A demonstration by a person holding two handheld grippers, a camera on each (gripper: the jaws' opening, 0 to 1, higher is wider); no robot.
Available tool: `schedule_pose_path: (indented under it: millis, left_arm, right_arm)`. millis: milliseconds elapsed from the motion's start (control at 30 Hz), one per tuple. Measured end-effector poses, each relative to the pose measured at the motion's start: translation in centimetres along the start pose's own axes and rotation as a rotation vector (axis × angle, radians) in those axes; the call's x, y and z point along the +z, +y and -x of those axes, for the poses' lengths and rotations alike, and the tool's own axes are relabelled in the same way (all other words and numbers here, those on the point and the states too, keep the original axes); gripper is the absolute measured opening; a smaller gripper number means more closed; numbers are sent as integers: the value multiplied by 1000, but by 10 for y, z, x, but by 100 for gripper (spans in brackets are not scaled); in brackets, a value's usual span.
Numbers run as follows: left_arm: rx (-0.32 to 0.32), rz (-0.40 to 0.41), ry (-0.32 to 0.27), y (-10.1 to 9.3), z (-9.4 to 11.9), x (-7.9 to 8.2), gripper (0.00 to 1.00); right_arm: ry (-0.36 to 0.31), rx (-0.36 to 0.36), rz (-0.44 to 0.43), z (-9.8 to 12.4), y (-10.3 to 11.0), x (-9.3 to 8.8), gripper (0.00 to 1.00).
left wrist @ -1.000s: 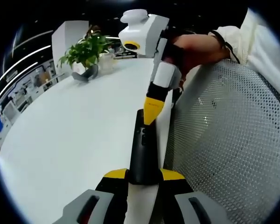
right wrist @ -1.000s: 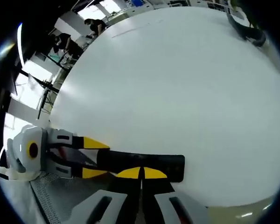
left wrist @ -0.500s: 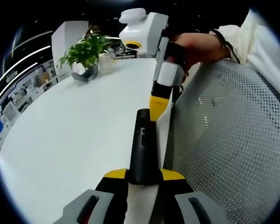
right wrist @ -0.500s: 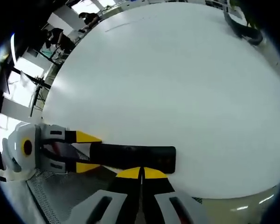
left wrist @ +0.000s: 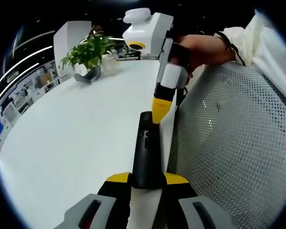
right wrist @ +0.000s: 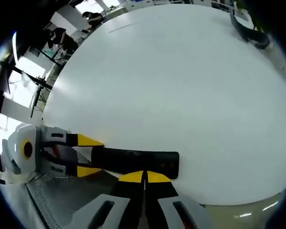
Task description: Press the specified remote control buttons in sequence, fully releasing each button before pressing the next.
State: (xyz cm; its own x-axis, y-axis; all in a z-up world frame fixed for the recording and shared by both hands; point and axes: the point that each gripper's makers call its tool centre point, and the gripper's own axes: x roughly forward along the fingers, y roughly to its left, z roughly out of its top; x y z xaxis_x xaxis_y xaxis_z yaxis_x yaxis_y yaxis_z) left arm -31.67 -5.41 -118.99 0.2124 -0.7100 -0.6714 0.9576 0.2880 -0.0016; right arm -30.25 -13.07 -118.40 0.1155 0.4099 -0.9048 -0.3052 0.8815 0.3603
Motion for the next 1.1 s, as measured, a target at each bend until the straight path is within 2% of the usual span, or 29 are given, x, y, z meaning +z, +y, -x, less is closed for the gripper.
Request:
schedule_pose_path:
  millis: [133, 300, 800, 1100]
  left_arm:
    - [-1, 2, -2, 0, 0, 0, 25]
    - [-1, 2, -4, 1, -1, 1, 25]
    - [-1, -5, 0, 1, -1, 1, 25]
    - [-6, -4, 4, -2, -1, 0, 25]
  right_arm:
    - [8, 5, -18, 0, -1, -1, 0]
    - [24, -17, 17, -2, -2, -2, 0]
    - [9, -10, 2, -1, -2, -1, 0]
    - [11, 8, -55, 0, -2, -3, 0]
